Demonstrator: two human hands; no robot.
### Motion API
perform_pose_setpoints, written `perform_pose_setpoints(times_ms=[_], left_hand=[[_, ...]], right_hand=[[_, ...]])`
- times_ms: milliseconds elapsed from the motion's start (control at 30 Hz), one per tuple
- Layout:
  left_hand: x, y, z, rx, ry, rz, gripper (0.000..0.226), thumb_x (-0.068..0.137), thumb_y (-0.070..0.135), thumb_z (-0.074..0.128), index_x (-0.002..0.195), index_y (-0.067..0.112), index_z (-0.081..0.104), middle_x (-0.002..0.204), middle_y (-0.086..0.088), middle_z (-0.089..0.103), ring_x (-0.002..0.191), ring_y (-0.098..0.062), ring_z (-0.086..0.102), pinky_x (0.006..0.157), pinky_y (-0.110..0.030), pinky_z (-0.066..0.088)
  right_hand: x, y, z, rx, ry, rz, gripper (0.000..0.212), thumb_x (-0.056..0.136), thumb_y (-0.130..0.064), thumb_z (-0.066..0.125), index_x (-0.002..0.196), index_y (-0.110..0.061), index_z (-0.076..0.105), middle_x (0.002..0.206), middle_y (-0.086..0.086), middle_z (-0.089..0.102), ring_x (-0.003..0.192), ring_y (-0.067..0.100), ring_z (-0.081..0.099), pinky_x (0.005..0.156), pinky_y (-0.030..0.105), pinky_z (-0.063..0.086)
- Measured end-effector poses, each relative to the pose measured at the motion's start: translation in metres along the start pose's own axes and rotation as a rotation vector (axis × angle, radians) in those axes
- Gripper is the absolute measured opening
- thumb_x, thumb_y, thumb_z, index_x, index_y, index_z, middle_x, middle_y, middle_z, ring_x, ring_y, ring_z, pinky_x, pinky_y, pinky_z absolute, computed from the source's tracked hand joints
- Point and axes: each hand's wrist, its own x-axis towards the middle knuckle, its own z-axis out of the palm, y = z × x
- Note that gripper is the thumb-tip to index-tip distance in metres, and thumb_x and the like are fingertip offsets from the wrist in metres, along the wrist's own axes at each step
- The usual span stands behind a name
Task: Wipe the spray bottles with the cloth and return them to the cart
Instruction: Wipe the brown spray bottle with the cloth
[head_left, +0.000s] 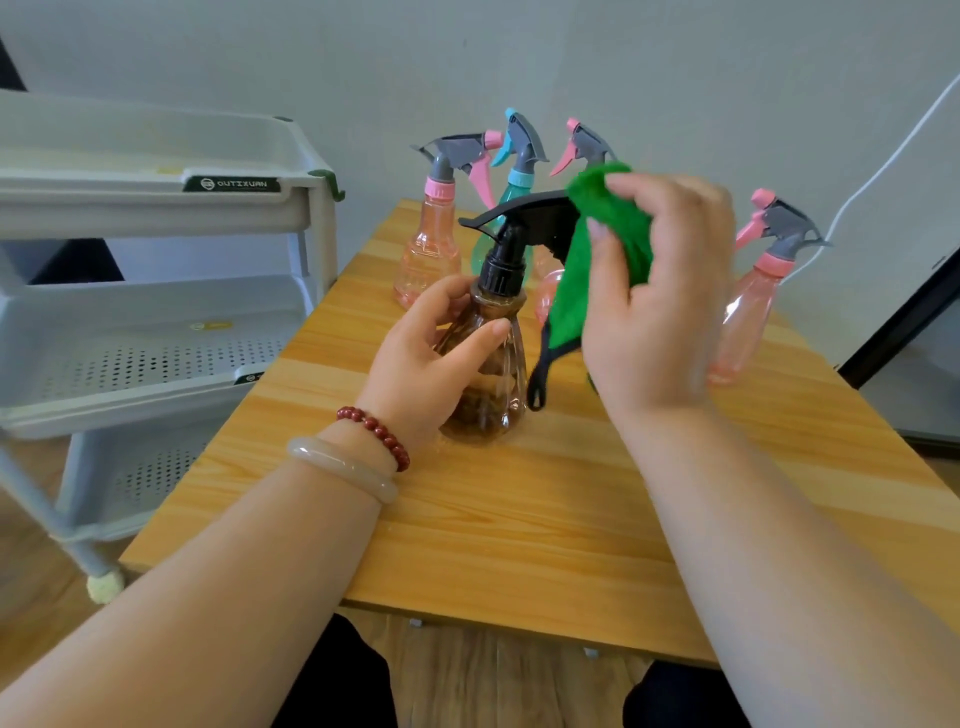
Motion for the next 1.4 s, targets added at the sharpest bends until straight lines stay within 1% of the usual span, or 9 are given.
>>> perform_pose_setpoints(times_ms=[100,267,467,733,900,1067,1167,1300,1400], left_hand=[[0.001,-0.001,0.000,0.006,0.008,0.002,0.032,0.093,0.030,0.064,0.117,0.047,0.051,0.118,0.018,0.063,0.114,0.000,0.058,0.104,-0.040,0.048],[0.003,-0.003,0.000,0.026,0.007,0.005,0.045,0.093,0.034,0.062,0.137,0.025,0.052,0.126,0.010,0.062,0.119,-0.007,0.057,0.104,-0.040,0.048],[0.003,-0.004,0.000,0.022,-0.011,-0.014,0.044,0.094,0.036,0.062,0.136,0.031,0.051,0.125,0.012,0.062,0.118,-0.004,0.056,0.104,-0.039,0.048],[0.003,-0.002,-0.002,0.046,-0.001,-0.013,0.049,0.093,0.035,0.062,0.140,0.025,0.050,0.128,0.011,0.060,0.120,-0.003,0.054,0.104,-0.038,0.048],[0.001,-0.001,-0.002,0.014,0.002,-0.014,0.047,0.094,0.033,0.062,0.139,0.026,0.051,0.128,0.010,0.061,0.120,-0.004,0.056,0.103,-0.038,0.049],[0.001,0.002,-0.003,-0.002,-0.003,0.002,0.041,0.094,0.030,0.061,0.135,0.027,0.053,0.125,0.010,0.062,0.117,-0.005,0.057,0.101,-0.036,0.050],[0.001,0.002,-0.004,0.003,-0.015,-0.003,0.035,0.096,0.030,0.059,0.130,0.035,0.053,0.120,0.017,0.062,0.111,0.005,0.057,0.093,-0.021,0.049],[-0.001,0.002,-0.003,-0.021,-0.028,0.000,0.032,0.098,0.026,0.056,0.127,0.040,0.051,0.118,0.017,0.063,0.108,0.004,0.060,0.090,-0.020,0.051],[-0.001,0.003,0.000,-0.047,-0.033,-0.011,0.037,0.099,0.024,0.055,0.135,0.029,0.050,0.119,0.015,0.063,0.106,0.006,0.060,0.083,-0.011,0.051]], right_hand=[[0.007,-0.001,0.021,0.054,-0.067,-0.119,0.018,0.088,0.000,0.062,0.104,0.001,0.070,0.100,0.018,0.064,0.097,0.023,0.056,0.087,0.023,0.045],[-0.013,0.013,0.017,0.086,-0.350,-0.420,0.019,0.091,-0.002,0.058,0.103,0.002,0.073,0.097,0.021,0.066,0.085,0.033,0.062,0.079,0.035,0.050],[0.007,0.010,0.010,0.093,-0.218,-0.327,0.021,0.089,0.003,0.058,0.103,0.004,0.073,0.094,0.021,0.065,0.087,0.028,0.059,0.077,0.031,0.050],[-0.017,0.020,0.003,0.115,-0.452,-0.334,0.024,0.089,0.003,0.059,0.109,0.002,0.071,0.096,0.020,0.065,0.086,0.031,0.062,0.077,0.035,0.052],[-0.008,0.012,0.005,0.137,-0.348,-0.275,0.023,0.089,0.004,0.058,0.107,0.003,0.072,0.094,0.019,0.064,0.086,0.028,0.061,0.077,0.027,0.048],[-0.033,0.015,0.008,0.187,-0.415,-0.126,0.024,0.090,0.003,0.060,0.111,-0.001,0.071,0.100,0.013,0.064,0.092,0.022,0.059,0.080,0.026,0.050],[-0.039,0.025,-0.001,0.176,-0.488,-0.030,0.025,0.089,0.003,0.062,0.111,-0.004,0.071,0.102,0.008,0.064,0.093,0.006,0.054,0.087,0.008,0.042],[-0.042,0.026,-0.010,0.194,-0.493,0.311,0.023,0.092,-0.009,0.065,0.112,-0.019,0.070,0.105,-0.017,0.060,0.098,-0.018,0.050,0.090,0.002,0.037],[-0.044,0.009,-0.002,0.267,-0.437,0.457,0.020,0.094,-0.014,0.063,0.113,-0.022,0.066,0.105,-0.020,0.060,0.099,-0.013,0.054,0.089,0.006,0.043]])
